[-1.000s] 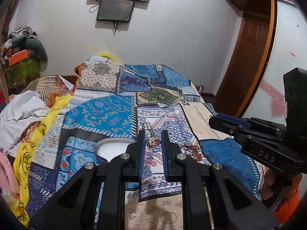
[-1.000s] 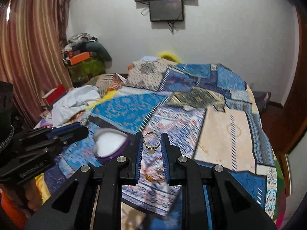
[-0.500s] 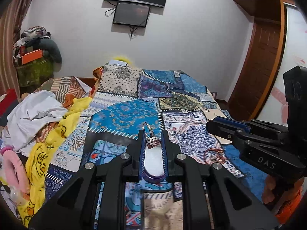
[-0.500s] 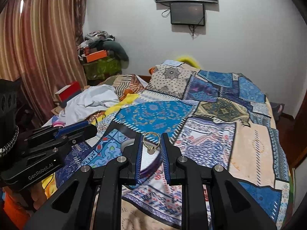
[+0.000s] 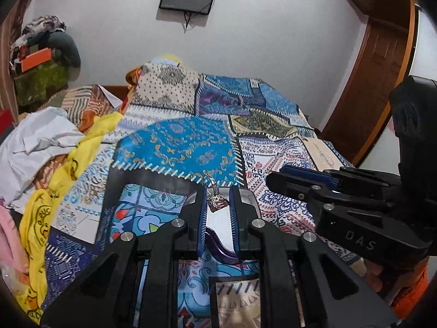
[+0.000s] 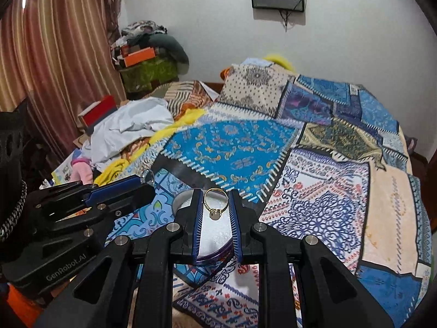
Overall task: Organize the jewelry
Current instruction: 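Carry both rings into the heart box and open both tools to release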
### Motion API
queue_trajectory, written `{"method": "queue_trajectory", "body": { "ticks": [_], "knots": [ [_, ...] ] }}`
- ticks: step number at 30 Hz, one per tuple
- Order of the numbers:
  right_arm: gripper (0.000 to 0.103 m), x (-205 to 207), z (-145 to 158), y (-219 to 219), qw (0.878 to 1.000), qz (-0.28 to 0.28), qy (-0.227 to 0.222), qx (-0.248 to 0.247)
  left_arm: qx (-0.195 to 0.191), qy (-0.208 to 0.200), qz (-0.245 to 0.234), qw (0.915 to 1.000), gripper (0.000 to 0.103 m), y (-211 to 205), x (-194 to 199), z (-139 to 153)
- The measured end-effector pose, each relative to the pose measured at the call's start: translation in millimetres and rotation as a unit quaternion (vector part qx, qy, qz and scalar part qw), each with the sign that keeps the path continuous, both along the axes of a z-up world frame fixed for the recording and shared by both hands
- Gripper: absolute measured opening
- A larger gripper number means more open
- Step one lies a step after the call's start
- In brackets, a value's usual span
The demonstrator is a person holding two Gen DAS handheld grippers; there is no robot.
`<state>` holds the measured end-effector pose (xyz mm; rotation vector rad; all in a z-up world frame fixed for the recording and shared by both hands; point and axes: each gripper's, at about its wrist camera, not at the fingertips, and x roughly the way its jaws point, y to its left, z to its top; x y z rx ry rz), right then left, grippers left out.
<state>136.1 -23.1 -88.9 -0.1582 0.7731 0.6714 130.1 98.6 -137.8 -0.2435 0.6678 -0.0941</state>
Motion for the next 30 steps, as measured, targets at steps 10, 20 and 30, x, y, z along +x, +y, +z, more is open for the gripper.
{"method": "queue_trajectory", "body": {
  "ticks": [10, 20, 30],
  "knots": [
    [0.017, 22, -25, 10, 0.999, 0.004, 0.048, -0.006, -0.002, 0.029, -0.018, 0.9994, 0.015, -1, 27, -28],
    [0.017, 24, -32, 11, 0.998, 0.007, 0.058, -0.008, -0.003, 0.04, -0.017, 0.999, 0.015, -1, 33, -34],
    [0.028, 24, -29, 10, 0.998, 0.004, 0.058, -0.014, 0.005, 0.03, -0.001, 0.9995, 0.015, 2, 24, -19]
  ]
}}
